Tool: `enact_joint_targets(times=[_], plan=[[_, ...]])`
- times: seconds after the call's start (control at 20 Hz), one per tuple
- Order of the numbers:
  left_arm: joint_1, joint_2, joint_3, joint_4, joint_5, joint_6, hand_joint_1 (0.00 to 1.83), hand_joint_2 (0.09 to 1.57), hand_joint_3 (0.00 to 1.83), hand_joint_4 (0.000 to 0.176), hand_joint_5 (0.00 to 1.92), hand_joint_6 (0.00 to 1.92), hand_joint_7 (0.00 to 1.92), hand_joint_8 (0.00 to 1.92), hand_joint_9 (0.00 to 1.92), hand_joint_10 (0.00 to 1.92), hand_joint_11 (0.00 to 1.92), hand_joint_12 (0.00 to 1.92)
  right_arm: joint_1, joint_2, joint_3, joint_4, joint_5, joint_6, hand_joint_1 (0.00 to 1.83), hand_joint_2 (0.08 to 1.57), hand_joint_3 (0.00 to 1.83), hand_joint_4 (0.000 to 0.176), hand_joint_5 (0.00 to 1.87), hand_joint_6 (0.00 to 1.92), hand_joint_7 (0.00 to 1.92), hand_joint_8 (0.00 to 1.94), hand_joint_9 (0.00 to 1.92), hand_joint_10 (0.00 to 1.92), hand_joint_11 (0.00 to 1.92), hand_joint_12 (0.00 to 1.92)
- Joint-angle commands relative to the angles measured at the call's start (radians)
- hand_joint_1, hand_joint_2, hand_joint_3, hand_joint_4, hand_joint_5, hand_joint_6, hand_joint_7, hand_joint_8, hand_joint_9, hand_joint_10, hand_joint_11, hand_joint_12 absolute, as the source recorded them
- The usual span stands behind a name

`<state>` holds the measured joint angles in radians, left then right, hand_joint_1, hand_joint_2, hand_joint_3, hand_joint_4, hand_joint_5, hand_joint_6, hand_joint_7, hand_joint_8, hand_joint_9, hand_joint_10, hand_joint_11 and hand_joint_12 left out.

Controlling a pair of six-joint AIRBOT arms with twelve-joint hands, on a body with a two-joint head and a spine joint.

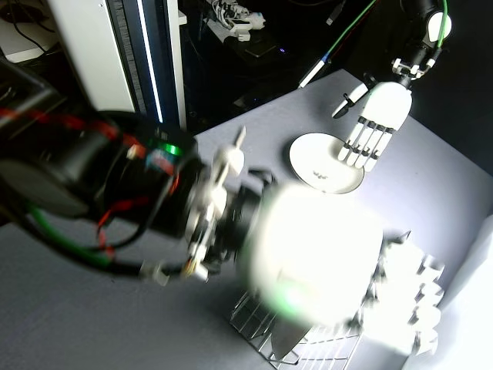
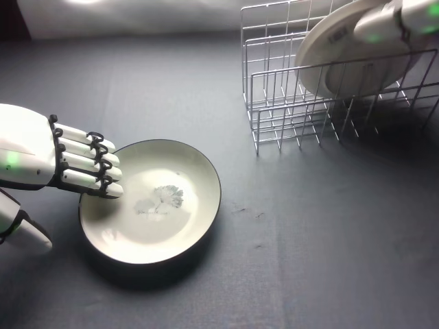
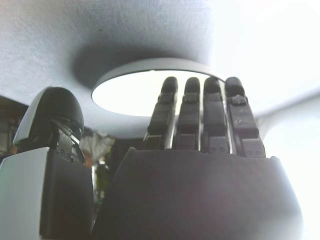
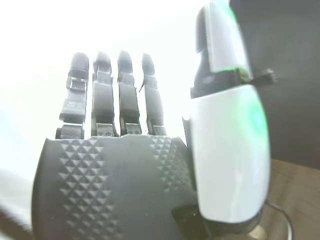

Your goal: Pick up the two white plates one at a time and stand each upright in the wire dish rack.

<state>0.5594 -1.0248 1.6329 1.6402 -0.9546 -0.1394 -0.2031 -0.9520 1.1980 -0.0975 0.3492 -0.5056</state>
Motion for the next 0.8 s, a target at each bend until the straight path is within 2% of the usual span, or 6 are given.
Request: enact_joint_targets(times=[0.0, 0.1, 0.2, 0.25, 0.45, 0.75], plan=[[0.002, 0.005, 0.004, -0.05, -0.025, -0.002, 0.0, 1.2, 0.0, 0.0, 0.06, 0.0, 0.04, 0.01, 0.03, 0.01, 0.02, 0.03, 0.018, 0.01, -0.021, -0.031, 0.136, 0.006, 1.17, 0.88, 0.0, 0.0, 0.0, 0.0, 0.0, 0.0, 0.0, 0.0, 0.0, 0.0], [0.006, 0.003, 0.004, -0.05, -0.025, -0.002, 0.0, 1.21, 0.0, 0.0, 0.06, 0.0, 0.03, 0.0, 0.02, 0.0, 0.0, 0.03, 0.017, 0.019, -0.067, -0.097, 0.143, 0.007, 1.21, 0.85, 0.0, 0.011, 0.0, 0.0, 0.0, 0.0, 0.0, 0.0, 0.0, 0.0], [0.021, 0.002, 0.004, -0.05, -0.025, -0.002, 0.0, 1.2, 0.0, 0.0, 0.06, 0.0, 0.03, 0.0, 0.02, 0.0, 0.01, 0.04, 0.016, 0.022, -0.112, -0.15, 0.149, 0.008, 1.29, 0.78, 0.0, 0.045, 0.0, 0.0, 0.0, 0.0, 0.0, 0.0, 0.0, 0.0], [0.028, 0.001, 0.004, -0.05, -0.025, -0.002, 0.0, 1.2, 0.0, 0.0, 0.06, 0.0, 0.03, 0.0, 0.02, 0.0, 0.01, 0.04, 0.016, 0.023, -0.128, -0.174, 0.153, 0.008, 1.29, 0.78, 0.0, 0.045, 0.0, 0.0, 0.0, 0.0, 0.0, 0.0, 0.0, 0.0], [0.064, -0.006, 0.004, -0.05, -0.025, -0.003, 0.0, 1.2, 0.0, 0.0, 0.05, 0.0, 0.01, 0.0, 0.0, 0.0, 0.0, 0.01, -0.003, 0.023, -0.181, -0.35, 0.214, 0.038, 1.34, 0.85, 0.01, 0.0, 0.0, 0.0, 0.0, 0.0, 0.0, 0.0, 0.0, 0.0], [0.113, -0.018, 0.007, -0.05, -0.025, -0.015, 0.0, 1.2, 0.0, 0.0, 0.08, 0.01, 0.03, 0.01, 0.02, 0.01, 0.03, 0.01, -0.067, 0.023, -0.207, -0.614, 0.329, 0.04, 1.36, 0.94, 0.04, 0.0, 0.0, 0.0, 0.0, 0.0, 0.0, 0.0, 0.01, 0.0]])
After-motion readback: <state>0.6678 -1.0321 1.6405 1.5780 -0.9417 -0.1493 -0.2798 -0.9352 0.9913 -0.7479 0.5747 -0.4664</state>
